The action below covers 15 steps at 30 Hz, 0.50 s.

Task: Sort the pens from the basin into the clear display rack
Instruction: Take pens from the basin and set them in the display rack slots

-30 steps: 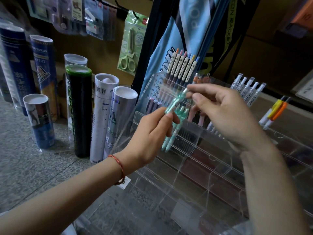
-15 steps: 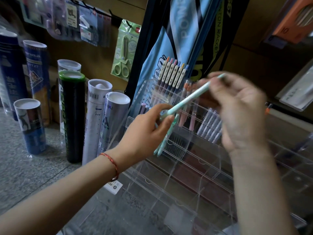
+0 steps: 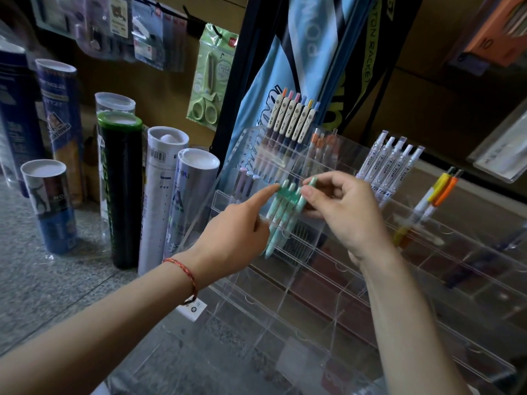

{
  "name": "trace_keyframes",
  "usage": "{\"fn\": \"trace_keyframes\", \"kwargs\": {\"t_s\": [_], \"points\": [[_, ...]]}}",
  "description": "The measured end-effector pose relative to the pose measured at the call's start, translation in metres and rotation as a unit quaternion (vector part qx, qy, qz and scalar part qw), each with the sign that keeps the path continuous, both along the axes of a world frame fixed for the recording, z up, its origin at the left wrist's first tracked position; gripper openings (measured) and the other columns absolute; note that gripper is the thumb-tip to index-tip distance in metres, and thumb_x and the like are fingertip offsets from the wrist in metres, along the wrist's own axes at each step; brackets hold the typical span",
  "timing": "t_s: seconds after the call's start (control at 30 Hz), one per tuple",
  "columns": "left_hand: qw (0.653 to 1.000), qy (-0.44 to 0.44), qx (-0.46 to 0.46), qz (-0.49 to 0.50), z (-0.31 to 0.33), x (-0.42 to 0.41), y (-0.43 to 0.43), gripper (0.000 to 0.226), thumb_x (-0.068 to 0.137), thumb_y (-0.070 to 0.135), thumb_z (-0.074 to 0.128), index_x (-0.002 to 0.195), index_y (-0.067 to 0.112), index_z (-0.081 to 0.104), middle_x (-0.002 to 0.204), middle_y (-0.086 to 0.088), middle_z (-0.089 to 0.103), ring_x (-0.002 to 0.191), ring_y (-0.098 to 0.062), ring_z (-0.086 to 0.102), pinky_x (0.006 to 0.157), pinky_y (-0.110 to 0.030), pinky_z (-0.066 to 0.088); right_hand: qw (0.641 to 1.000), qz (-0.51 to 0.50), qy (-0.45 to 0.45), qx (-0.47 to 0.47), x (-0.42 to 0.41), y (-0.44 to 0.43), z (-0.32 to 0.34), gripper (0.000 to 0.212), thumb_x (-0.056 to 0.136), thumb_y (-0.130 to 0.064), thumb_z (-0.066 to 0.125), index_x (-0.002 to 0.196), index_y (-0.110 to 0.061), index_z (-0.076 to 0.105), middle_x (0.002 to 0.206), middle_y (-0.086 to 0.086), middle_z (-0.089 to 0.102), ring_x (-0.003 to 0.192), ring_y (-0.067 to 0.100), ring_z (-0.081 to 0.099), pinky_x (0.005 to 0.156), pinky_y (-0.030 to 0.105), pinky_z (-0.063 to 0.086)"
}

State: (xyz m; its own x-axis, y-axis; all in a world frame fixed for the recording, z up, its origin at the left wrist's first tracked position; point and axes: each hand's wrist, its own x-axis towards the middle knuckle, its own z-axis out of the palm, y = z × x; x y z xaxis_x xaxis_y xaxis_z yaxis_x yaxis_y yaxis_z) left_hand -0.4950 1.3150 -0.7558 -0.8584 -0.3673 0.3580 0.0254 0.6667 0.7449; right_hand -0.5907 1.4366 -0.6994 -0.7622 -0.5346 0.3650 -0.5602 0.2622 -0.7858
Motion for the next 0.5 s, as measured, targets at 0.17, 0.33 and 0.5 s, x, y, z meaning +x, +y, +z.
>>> {"fn": "trace_keyframes", "kwargs": {"t_s": [0.17,0.33,0.5], "points": [[1.000,0.000,-0.012,0.001,-0.003,-0.001,0.000,0.066,0.089,0.009,0.043,0.144,0.035,0.017,0.058,-0.006,0.059,0.057,-0.029,0.058,0.058,-0.048,0.051,0.996,-0.023,0.026,0.079,-0.001,-0.003,-0.009,0.013,0.079,-0.019,0.073,0.087,-0.015,0.064,0.085,0.004,0.070,0.082,0.021,0.068,0.077,0.043,0.057],[1.000,-0.003,-0.029,-0.003,-0.004,-0.001,-0.005,0.067,0.090,0.009,0.043,0.145,0.035,0.014,0.060,-0.006,0.059,0.056,-0.027,0.057,0.059,-0.048,0.051,0.987,-0.030,0.034,0.151,0.004,-0.002,-0.001,0.024,0.074,-0.020,0.078,0.093,-0.013,0.065,0.087,0.000,0.069,0.082,0.014,0.066,0.080,0.039,0.056],[0.994,0.057,-0.095,-0.014,-0.021,0.027,-0.015,0.058,0.093,0.020,0.036,0.145,0.034,0.015,0.059,0.002,0.057,0.055,-0.015,0.057,0.057,-0.041,0.050,0.973,-0.089,0.151,0.149,0.025,-0.002,-0.001,0.067,0.080,-0.013,0.071,0.139,-0.019,0.038,0.120,-0.005,0.053,0.096,0.004,0.051,0.070,0.007,0.044]]}}
